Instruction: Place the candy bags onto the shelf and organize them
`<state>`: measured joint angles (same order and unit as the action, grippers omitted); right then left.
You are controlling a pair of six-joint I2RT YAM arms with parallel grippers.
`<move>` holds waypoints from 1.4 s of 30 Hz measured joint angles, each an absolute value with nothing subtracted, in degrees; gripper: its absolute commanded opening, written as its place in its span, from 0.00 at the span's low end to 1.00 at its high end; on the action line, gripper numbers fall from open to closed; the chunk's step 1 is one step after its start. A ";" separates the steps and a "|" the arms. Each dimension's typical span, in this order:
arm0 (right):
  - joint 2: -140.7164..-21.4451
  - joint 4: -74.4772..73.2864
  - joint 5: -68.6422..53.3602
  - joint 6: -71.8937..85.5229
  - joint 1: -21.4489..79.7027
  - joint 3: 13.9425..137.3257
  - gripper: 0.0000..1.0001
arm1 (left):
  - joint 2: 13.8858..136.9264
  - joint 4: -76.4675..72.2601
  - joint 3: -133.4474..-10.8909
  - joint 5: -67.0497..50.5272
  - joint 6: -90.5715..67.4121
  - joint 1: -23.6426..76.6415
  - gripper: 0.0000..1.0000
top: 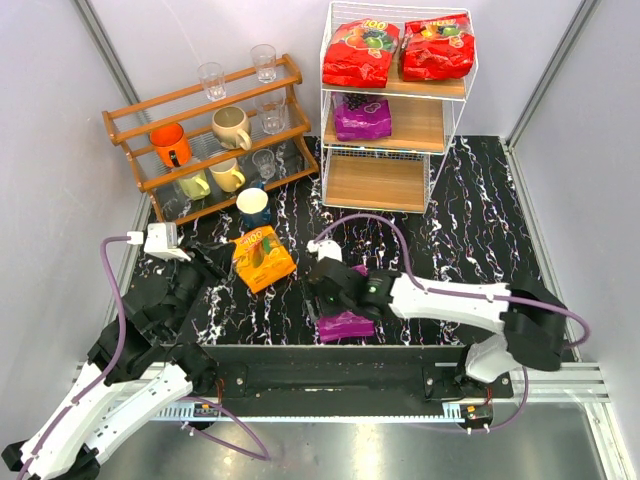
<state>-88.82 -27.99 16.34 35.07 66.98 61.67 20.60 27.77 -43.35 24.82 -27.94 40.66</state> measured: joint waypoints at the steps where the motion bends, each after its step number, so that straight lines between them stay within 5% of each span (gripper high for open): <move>1: -86.52 -22.63 13.30 34.83 66.98 58.33 0.75 | 20.58 27.77 -43.35 24.86 -27.94 40.66 0.43; 9: -64.12 -15.81 22.28 38.17 66.87 50.59 0.80 | 20.67 27.77 -43.35 24.93 -28.40 40.66 0.43; 14: -60.84 -20.53 28.03 43.75 65.63 47.66 0.89 | 21.56 27.68 -43.35 24.82 -28.80 40.66 0.43; 19: -56.90 -16.03 24.18 46.39 61.95 32.38 0.90 | 21.87 27.59 -43.35 24.64 -29.02 40.66 0.43; 33: -49.67 10.37 16.99 51.66 55.70 13.50 0.80 | 23.03 27.29 -43.35 23.09 -29.47 40.66 0.42; 42: -49.34 11.86 20.78 53.49 56.90 12.08 0.75 | 22.98 27.29 -43.33 22.74 -29.65 40.66 0.42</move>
<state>-49.34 11.86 20.78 53.49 56.90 12.08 22.98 27.29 -43.33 22.74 -29.65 40.66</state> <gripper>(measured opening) 0.764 0.422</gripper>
